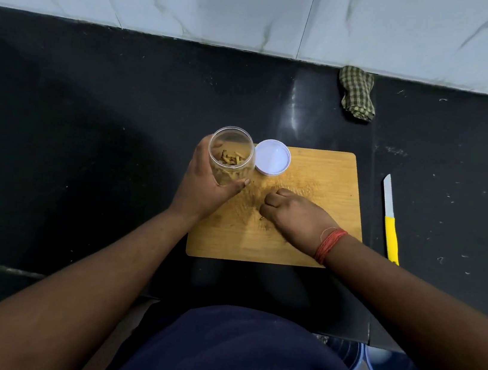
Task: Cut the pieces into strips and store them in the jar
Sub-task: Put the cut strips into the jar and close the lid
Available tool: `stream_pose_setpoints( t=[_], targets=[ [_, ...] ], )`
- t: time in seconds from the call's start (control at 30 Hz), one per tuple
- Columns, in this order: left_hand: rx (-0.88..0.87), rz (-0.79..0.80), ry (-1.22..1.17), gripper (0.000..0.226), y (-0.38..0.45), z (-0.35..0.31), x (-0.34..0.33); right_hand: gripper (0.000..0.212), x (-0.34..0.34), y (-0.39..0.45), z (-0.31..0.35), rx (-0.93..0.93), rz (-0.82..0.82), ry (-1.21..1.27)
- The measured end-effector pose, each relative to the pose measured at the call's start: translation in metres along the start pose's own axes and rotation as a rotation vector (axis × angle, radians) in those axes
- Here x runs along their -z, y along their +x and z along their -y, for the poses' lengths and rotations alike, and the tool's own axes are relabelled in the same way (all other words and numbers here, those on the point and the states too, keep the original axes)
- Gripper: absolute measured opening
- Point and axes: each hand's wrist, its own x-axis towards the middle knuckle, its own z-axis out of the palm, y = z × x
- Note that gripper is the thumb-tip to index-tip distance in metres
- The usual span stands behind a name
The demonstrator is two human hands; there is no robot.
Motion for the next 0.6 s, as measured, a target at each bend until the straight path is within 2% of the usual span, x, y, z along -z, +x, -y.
stream_pose_setpoints(
  t=[0.1, 0.2, 0.27, 0.33, 0.4, 0.47, 0.53, 0.6],
  targets=[
    [0.009, 0.002, -0.008, 0.096, 0.000, 0.000, 0.000, 0.018, 0.001, 0.004, -0.006, -0.086, -0.034, 0.154],
    [0.010, 0.006, -0.022, 0.095, 0.000, 0.000, 0.000, 0.012, 0.011, 0.009, -0.011, -0.315, -0.152, 0.481],
    [0.019, 0.010, -0.030, 0.095, 0.000, 0.000, 0.000, 0.010, 0.029, 0.015, -0.013, -0.483, -0.247, 0.621],
    [0.030, 0.008, -0.035, 0.095, -0.001, -0.001, 0.000, 0.005, 0.056, 0.026, -0.013, -0.575, -0.336, 0.724],
    [0.034, 0.005, -0.046, 0.096, -0.001, -0.001, 0.001, 0.005, 0.083, 0.042, -0.012, -0.555, -0.409, 0.834],
    [0.039, 0.009, -0.046, 0.097, -0.001, 0.000, 0.000, 0.006, 0.105, 0.059, -0.011, -0.468, -0.446, 0.818],
    [0.039, 0.019, -0.034, 0.097, -0.001, 0.000, 0.001, 0.009, 0.115, 0.076, -0.012, -0.355, -0.379, 0.640],
    [0.043, 0.026, -0.037, 0.098, -0.001, -0.001, 0.001, 0.016, 0.116, 0.089, -0.012, -0.198, -0.205, 0.397]
  ],
)
